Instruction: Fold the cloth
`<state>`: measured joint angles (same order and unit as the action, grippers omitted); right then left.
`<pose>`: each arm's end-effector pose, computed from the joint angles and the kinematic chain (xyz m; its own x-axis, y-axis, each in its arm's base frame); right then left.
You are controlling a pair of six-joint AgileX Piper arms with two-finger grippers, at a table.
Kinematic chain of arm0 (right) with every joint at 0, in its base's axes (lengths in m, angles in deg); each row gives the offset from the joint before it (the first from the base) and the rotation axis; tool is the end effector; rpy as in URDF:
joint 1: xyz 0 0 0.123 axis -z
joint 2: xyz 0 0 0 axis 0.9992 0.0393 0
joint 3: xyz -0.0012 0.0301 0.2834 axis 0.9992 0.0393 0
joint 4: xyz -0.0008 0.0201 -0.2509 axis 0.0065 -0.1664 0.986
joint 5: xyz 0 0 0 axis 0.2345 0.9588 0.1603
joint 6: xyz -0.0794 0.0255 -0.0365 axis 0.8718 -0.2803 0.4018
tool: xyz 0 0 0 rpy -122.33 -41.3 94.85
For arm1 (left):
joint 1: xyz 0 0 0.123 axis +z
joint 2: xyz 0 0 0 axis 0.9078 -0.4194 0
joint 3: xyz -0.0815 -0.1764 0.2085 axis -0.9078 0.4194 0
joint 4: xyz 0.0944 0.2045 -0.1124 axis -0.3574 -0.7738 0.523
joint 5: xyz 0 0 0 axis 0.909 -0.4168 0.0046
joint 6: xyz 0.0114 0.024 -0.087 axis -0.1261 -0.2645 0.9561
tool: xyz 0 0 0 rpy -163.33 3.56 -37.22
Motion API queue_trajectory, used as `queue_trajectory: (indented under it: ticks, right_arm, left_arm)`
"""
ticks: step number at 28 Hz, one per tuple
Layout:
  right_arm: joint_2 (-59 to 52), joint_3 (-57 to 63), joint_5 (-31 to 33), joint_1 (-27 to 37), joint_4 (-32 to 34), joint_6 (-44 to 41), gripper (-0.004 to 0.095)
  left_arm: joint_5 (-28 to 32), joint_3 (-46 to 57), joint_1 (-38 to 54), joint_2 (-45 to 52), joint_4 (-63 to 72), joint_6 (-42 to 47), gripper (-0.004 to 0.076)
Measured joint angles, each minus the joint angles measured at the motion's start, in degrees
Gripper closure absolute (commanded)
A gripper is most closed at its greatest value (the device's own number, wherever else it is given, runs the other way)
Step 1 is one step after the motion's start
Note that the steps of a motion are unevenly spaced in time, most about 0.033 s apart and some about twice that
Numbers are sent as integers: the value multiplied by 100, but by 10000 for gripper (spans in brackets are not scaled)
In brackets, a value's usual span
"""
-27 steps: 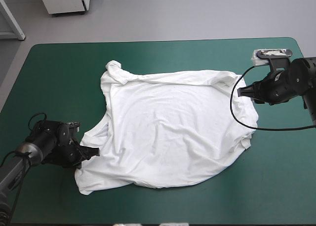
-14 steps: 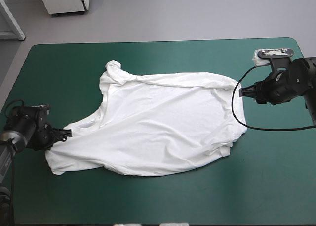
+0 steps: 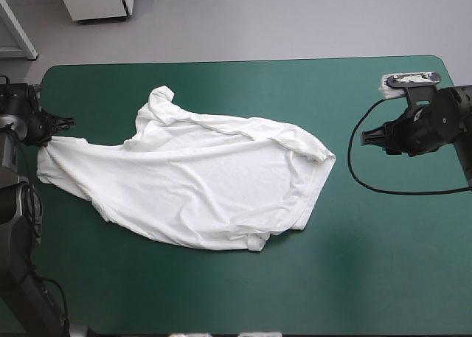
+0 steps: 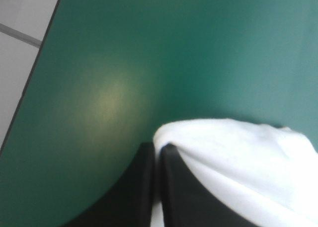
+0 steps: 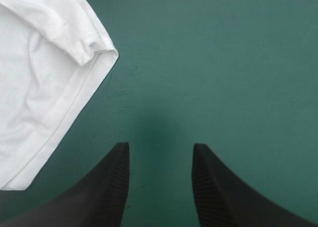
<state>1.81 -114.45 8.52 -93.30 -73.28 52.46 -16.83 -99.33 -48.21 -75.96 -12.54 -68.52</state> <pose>0.2641 0.0242 0.4073 -0.8532 -0.0618 -0.5179 -0.0707 0.9975 -0.0025 0.4189 0.1453 0.2666 -0.8607 -0.2959 -0.4144 -0.3857 0.9101 0.1513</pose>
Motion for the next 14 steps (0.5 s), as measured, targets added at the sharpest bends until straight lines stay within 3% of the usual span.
queue_trajectory:
  ticks: [9,11,14]
  right_arm:
    - [0,0,0,0,156,88,518]
    - [0,0,0,0,176,88,517]
    - [0,0,0,0,171,88,518]
  left_arm:
    - [-161,-976,346,-799,341,-81,711]
    - [-161,-976,312,-805,418,-143,638]
    - [-211,-995,282,-805,628,-411,447]
